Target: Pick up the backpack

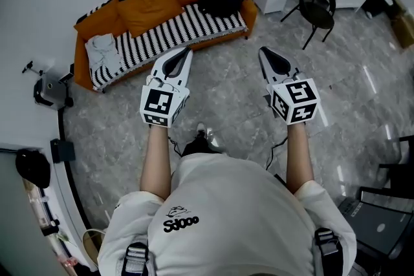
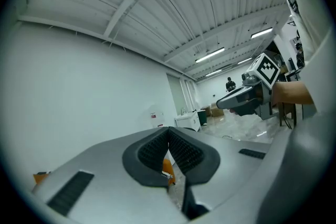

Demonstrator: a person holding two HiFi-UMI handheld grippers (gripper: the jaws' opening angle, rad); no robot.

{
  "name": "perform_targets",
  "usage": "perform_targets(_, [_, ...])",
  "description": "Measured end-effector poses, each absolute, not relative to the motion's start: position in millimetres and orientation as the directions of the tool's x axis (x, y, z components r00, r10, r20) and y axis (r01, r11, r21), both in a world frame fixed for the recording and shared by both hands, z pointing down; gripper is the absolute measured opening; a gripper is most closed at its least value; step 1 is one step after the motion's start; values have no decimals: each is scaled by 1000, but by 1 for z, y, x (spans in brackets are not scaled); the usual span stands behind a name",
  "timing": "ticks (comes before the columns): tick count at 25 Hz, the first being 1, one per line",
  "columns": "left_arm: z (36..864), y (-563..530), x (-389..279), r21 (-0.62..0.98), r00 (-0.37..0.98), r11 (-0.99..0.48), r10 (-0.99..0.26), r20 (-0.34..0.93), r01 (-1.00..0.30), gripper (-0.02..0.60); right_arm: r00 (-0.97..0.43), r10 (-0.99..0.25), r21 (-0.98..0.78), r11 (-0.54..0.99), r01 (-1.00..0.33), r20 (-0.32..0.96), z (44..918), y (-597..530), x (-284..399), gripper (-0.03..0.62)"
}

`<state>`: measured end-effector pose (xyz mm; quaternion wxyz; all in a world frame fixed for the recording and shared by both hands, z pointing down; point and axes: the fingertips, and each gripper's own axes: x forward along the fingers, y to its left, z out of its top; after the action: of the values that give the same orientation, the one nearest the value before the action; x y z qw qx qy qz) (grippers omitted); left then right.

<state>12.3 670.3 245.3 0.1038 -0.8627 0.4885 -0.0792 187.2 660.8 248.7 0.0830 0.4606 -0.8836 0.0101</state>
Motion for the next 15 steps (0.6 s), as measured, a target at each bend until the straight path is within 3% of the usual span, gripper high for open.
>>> perform_targets(15, [272,617,18,-197,530,-530,-846,58,-825,22,-550,-814,55,568,-821,186,265,615,195,34])
